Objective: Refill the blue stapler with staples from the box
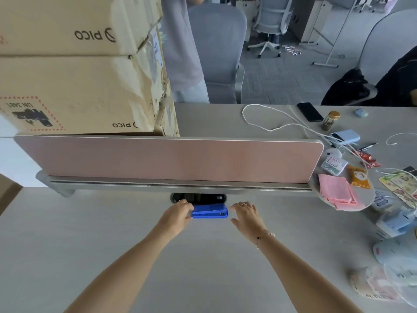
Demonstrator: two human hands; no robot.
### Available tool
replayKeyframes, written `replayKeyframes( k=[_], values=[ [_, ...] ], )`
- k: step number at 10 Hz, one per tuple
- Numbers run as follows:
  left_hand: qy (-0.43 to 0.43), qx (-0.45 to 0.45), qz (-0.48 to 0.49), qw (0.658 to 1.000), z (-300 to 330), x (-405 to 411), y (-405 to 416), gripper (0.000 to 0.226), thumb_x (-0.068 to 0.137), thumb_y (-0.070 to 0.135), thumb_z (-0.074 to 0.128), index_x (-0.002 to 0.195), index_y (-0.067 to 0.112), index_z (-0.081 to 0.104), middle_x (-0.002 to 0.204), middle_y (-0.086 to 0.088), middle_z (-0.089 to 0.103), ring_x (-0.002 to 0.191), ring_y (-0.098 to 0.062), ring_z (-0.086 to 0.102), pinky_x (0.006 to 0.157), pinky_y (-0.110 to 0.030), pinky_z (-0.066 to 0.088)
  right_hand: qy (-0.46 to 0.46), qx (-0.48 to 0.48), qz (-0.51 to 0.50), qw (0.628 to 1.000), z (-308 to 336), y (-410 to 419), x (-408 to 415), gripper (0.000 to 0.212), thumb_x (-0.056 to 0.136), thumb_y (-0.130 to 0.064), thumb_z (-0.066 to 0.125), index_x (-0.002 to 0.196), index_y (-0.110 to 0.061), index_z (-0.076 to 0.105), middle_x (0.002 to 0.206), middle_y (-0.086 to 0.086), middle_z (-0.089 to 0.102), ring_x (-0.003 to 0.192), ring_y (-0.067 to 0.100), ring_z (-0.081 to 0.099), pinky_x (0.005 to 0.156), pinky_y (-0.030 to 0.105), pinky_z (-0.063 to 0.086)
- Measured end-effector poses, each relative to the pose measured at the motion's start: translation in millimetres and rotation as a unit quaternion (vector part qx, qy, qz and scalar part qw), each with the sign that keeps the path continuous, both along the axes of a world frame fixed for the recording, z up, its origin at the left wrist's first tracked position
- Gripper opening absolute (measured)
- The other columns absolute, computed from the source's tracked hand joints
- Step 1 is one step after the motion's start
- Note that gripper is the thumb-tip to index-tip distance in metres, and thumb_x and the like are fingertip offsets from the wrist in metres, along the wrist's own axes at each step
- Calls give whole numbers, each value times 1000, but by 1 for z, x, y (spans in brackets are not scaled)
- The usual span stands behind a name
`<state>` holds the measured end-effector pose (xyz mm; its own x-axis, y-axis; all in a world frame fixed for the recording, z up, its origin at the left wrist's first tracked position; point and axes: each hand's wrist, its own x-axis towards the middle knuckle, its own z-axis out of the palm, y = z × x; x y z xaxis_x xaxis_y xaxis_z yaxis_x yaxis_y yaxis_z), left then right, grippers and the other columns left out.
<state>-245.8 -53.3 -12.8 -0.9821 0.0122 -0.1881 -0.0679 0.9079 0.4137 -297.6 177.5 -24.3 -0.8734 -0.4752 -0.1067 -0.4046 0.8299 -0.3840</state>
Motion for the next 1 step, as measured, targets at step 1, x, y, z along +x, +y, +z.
replayKeyframes(
  k=[1],
  values=[
    [4,-5,8,1000,17,21,2,26,84,11,64,110,10,61,113,-12,60,102,-31,59,85,-37,47,-2,-9,8,1000,14,10,14,31,84,-15,61,114,-12,53,111,8,60,109,26,46,92,33,33]
  ],
)
